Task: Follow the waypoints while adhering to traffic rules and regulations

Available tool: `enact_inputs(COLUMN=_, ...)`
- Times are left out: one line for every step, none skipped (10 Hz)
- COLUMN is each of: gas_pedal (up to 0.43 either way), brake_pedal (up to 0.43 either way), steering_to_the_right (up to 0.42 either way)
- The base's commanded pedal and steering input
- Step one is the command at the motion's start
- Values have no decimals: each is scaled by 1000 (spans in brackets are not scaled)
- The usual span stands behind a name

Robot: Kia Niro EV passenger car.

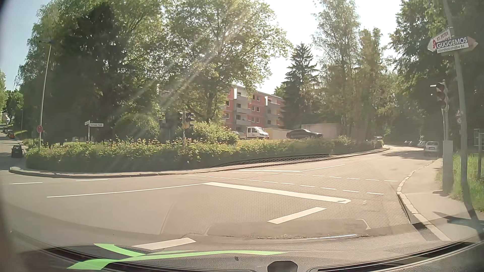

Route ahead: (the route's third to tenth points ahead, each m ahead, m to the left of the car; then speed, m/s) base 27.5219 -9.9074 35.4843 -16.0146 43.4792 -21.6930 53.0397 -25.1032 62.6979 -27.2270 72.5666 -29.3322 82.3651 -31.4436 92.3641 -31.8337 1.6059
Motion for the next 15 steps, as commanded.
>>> enact_inputs(gas_pedal=0, brake_pedal=0, steering_to_the_right=94)
enact_inputs(gas_pedal=0, brake_pedal=0, steering_to_the_right=99)
enact_inputs(gas_pedal=0, brake_pedal=0, steering_to_the_right=107)
enact_inputs(gas_pedal=0, brake_pedal=0, steering_to_the_right=113)
enact_inputs(gas_pedal=0, brake_pedal=0, steering_to_the_right=116)
enact_inputs(gas_pedal=0, brake_pedal=0, steering_to_the_right=116)
enact_inputs(gas_pedal=0, brake_pedal=0, steering_to_the_right=117)
enact_inputs(gas_pedal=59, brake_pedal=0, steering_to_the_right=122)
enact_inputs(gas_pedal=118, brake_pedal=0, steering_to_the_right=135)
enact_inputs(gas_pedal=150, brake_pedal=0, steering_to_the_right=142)
enact_inputs(gas_pedal=157, brake_pedal=0, steering_to_the_right=144)
enact_inputs(gas_pedal=177, brake_pedal=0, steering_to_the_right=144)
enact_inputs(gas_pedal=189, brake_pedal=0, steering_to_the_right=144)
enact_inputs(gas_pedal=189, brake_pedal=0, steering_to_the_right=144)
enact_inputs(gas_pedal=197, brake_pedal=0, steering_to_the_right=146)
